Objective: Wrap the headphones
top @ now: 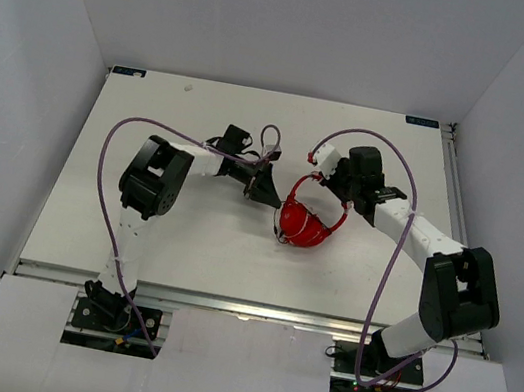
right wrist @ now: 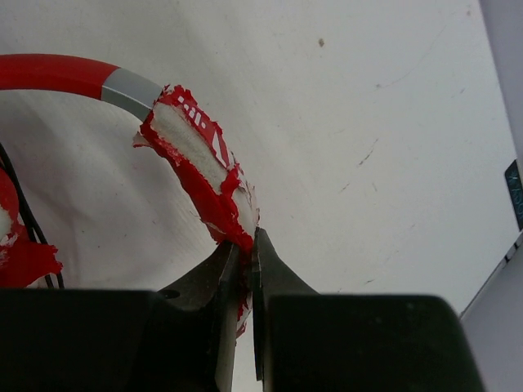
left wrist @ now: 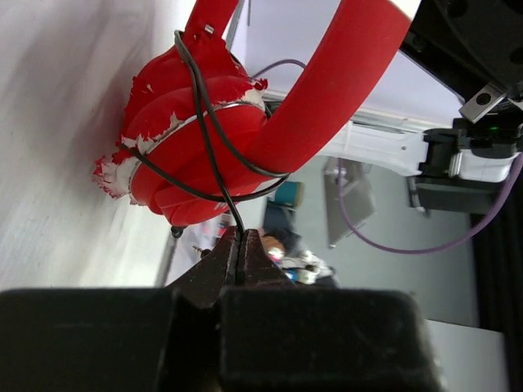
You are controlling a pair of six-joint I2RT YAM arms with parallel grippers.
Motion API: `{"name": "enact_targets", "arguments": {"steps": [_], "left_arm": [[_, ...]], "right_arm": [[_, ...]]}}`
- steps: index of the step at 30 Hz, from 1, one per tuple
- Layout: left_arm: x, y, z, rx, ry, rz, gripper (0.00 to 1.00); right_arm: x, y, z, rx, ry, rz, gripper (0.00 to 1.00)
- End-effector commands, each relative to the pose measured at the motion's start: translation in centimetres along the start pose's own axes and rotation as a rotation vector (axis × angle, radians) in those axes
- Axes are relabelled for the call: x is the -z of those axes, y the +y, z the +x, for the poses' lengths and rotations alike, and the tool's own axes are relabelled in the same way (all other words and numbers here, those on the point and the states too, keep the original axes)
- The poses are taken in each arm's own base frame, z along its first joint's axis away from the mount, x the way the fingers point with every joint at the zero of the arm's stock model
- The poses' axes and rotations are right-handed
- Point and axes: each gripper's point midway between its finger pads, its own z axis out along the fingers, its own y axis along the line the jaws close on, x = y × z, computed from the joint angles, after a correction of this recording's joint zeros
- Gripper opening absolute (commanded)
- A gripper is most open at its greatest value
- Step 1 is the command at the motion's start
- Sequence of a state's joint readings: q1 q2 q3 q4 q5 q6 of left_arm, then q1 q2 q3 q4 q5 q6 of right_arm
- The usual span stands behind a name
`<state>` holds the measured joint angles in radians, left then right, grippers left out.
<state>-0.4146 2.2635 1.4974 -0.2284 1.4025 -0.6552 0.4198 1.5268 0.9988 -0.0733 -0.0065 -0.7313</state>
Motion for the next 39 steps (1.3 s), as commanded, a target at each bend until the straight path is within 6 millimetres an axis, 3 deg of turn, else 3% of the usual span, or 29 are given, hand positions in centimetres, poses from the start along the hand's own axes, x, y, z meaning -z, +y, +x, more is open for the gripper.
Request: {"name": "enact_targets", "arguments": {"steps": [1,3,4,8,14,19,21,27,35,39], "left_arm": [[0.5,-5.6,0.6,0.03,0.025,0.116,0.0],[0.9,-6.5,0.9,0.054,-0.002,0.146,0.0],[0.9,-6.6,0.7,0.157,-0.009,0.159,0.0],[0.8,-6.9,-0.4,0.123,-0.083,0.187,0.01],[0.5,-6.4,-3.6,0.156,-0.199,0.132,0.21],[0.8,-4.9,-5.6,0.218,-0.3,0.058,0.32],[1.1,-4.7,-6.1,0.235,-0.338,0.047,0.42],[1.3,-5.1,-6.7,0.224,-0.35,0.037,0.47],[5.3,-6.8,-8.7,0.096,-0.434,-0.083,0.65],[6.9,-7.5,-9.6,0.056,-0.467,-0.092,0.73]], "right_arm": [[-0.8,-2.1,-0.6,-0.102,0.004,0.057,0.08],[-1.2,-2.0,-0.3,-0.133,0.017,0.06,0.08],[-1.4,-2.0,-0.2,-0.145,0.025,0.064,0.08],[-1.9,-1.3,0.1,-0.223,0.038,0.049,0.08],[-2.3,-0.5,1.2,-0.336,0.079,0.054,0.08],[-2.7,1.1,2.0,-0.43,0.126,0.012,0.08],[-2.7,1.6,2.3,-0.45,0.139,-0.001,0.08],[-2.8,2.3,2.3,-0.504,0.158,-0.026,0.08],[-3.2,3.0,3.7,-0.623,0.243,-0.026,0.08],[-3.7,4.4,4.4,-0.702,0.285,-0.078,0.11]]}}
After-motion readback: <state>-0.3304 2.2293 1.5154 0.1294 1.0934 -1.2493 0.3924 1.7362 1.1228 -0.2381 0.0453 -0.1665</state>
